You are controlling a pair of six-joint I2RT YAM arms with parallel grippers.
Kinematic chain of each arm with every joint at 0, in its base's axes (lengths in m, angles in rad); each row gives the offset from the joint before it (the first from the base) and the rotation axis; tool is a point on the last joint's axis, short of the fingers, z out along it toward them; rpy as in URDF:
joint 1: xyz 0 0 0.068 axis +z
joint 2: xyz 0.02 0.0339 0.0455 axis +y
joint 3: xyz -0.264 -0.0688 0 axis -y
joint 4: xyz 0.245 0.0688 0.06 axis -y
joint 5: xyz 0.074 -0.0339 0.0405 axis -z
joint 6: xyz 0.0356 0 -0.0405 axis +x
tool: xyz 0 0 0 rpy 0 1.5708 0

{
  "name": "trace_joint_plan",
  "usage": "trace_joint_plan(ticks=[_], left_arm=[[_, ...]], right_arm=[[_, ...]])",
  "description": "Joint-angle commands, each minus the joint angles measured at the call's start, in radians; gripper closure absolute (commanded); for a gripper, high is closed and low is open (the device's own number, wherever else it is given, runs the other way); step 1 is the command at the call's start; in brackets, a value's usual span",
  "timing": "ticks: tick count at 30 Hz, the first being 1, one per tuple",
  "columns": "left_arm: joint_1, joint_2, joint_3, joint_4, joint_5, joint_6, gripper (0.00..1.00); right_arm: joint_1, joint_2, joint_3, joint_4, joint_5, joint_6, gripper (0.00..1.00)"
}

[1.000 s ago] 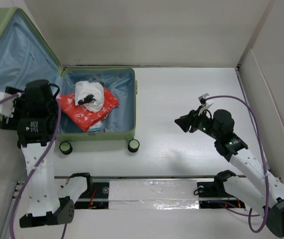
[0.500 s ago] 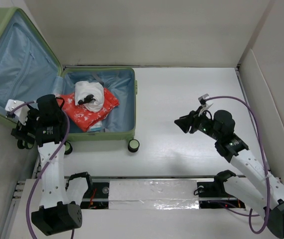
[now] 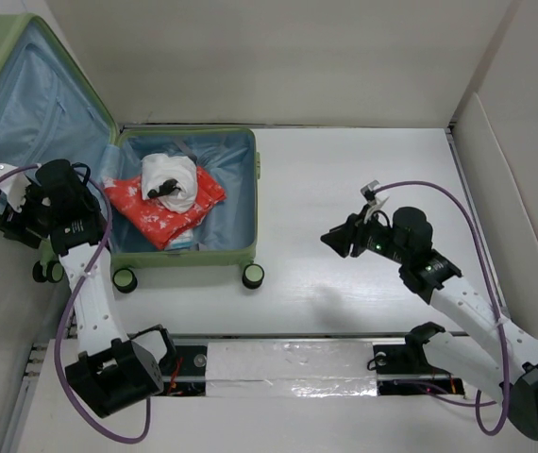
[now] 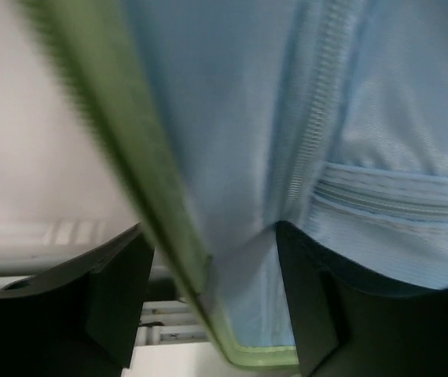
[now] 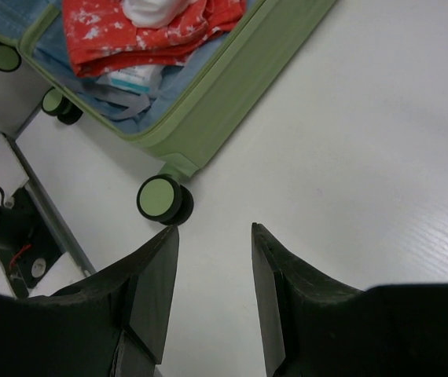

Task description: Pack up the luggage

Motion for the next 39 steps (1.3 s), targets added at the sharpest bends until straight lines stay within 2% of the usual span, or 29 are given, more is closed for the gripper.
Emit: trace_joint_plan(ticks=[1, 2, 3, 5, 6, 8, 12, 15, 18, 20, 21, 24, 25, 27, 28, 31, 33, 34, 36, 37, 39], left_arm=[[0.005, 0.025, 0.053, 0.088, 0.046, 0.025, 0.45], [0.005, 0.031, 0.054, 0.085, 0.046, 0.011, 0.53], [0.005, 0.042, 0.056, 0.083, 0.042, 0.004, 0.69], [0.005, 0.046, 0.056, 0.085, 0.026, -0.001, 0.79], [0.005, 0.049, 0.056, 0.087, 0.016, -0.006, 0.89], [0.005, 0.045, 0.057, 0.073, 0.014, -0.024, 0.99], [-0.091, 0.011, 0.042, 0.057, 0.015, -0.073, 1.00], [-0.230, -0.054, 0.001, 0.069, 0.009, -0.099, 1.00], [-0.433, -0.188, -0.133, 0.173, -0.018, -0.044, 1.00], [-0.569, -0.259, -0.209, 0.197, 0.014, -0.047, 1.00], [-0.603, -0.324, -0.232, 0.224, 0.049, -0.026, 1.00], [-0.639, -0.432, -0.282, 0.258, 0.343, 0.052, 1.00], [-0.639, -0.457, -0.300, 0.269, 0.546, 0.075, 1.00], [-0.639, -0.504, -0.306, 0.255, 0.740, 0.094, 1.00], [-0.639, -0.516, -0.294, 0.239, 0.910, 0.091, 1.00], [-0.639, -0.561, -0.279, 0.170, 1.182, 0.073, 1.00], [-0.639, -0.608, -0.283, 0.136, 1.245, 0.059, 1.00], [-0.639, -0.619, -0.298, 0.136, 1.346, 0.057, 0.93], [-0.639, -0.594, -0.283, 0.057, 1.464, 0.062, 0.60], [-0.639, -0.575, -0.267, 0.018, 1.593, 0.074, 0.32], [-0.650, -0.541, -0.259, -0.082, 1.716, 0.123, 0.28]], right_arm=[[0.017, 0.009, 0.047, 0.066, -0.013, -0.024, 0.52], [0.026, 0.012, 0.049, 0.065, -0.009, -0.027, 0.52], [0.026, 0.015, 0.049, 0.062, -0.002, -0.028, 0.52], [0.026, 0.016, 0.049, 0.060, 0.014, -0.028, 0.52], [0.026, 0.018, 0.047, 0.060, 0.019, -0.028, 0.52], [0.026, 0.024, 0.049, 0.059, 0.031, -0.030, 0.52], [0.026, 0.048, 0.047, 0.068, 0.045, -0.025, 0.52], [0.026, 0.062, 0.046, 0.076, 0.050, -0.020, 0.52], [0.026, 0.090, 0.049, 0.088, 0.057, -0.014, 0.52], [0.036, 0.116, 0.064, 0.086, 0.073, -0.013, 0.52], [0.059, 0.125, 0.073, 0.086, 0.080, -0.011, 0.52], [0.095, 0.167, 0.115, 0.076, 0.126, -0.004, 0.52], [0.121, 0.176, 0.126, 0.076, 0.154, 0.001, 0.52], [0.144, 0.206, 0.153, 0.080, 0.185, 0.022, 0.52], [0.164, 0.216, 0.161, 0.083, 0.208, 0.027, 0.52], [0.179, 0.248, 0.198, 0.091, 0.246, 0.052, 0.52], [0.188, 0.269, 0.215, 0.102, 0.261, 0.067, 0.52], [0.188, 0.276, 0.231, 0.103, 0.277, 0.075, 0.52], [0.188, 0.288, 0.248, 0.106, 0.294, 0.088, 0.52], [0.188, 0.300, 0.259, 0.105, 0.295, 0.090, 0.51], [0.188, 0.312, 0.297, 0.080, 0.294, 0.090, 0.50]])
